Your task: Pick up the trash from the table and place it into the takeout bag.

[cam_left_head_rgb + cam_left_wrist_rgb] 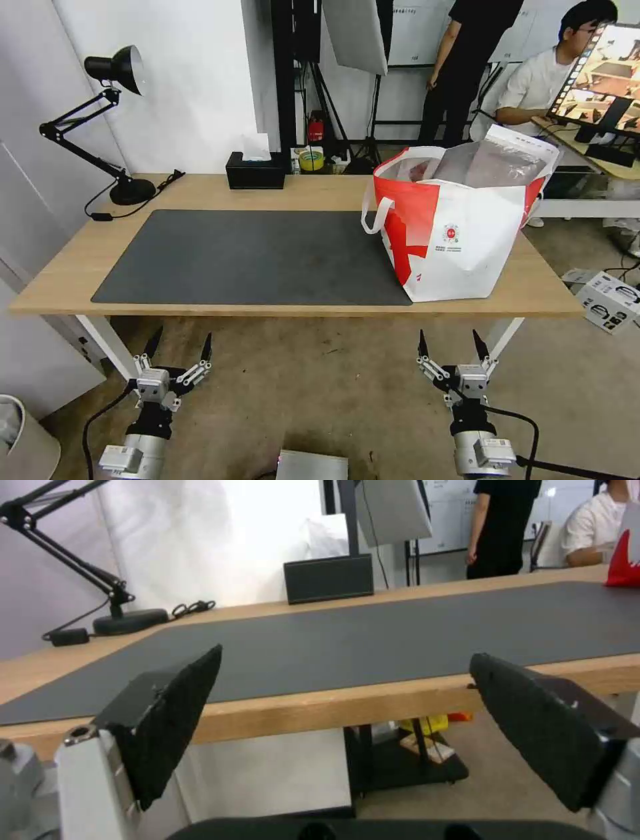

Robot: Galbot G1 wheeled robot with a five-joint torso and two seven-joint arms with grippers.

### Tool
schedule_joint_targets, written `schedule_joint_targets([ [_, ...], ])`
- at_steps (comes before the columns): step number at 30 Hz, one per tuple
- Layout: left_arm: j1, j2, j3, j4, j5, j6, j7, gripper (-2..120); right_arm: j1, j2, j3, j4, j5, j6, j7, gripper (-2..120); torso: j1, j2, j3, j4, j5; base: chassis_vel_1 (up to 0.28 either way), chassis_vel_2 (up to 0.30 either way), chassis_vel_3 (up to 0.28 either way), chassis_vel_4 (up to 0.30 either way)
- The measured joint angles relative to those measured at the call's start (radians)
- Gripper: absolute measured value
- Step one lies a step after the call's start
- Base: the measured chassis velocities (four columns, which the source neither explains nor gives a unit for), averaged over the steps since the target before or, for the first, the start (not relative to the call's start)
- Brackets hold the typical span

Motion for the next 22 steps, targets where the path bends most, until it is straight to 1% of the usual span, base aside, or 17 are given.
schedule_joint_targets([
  [22,0.000,0.001,0.000,-0.001,0.000,0.001,-0.001,100,0.000,0.000,0.000,0.000,0.000,0.000,0.000,100,0.000,0.000,0.000,0.0000,0.0000,0.000,0.000,0.000,0.000],
])
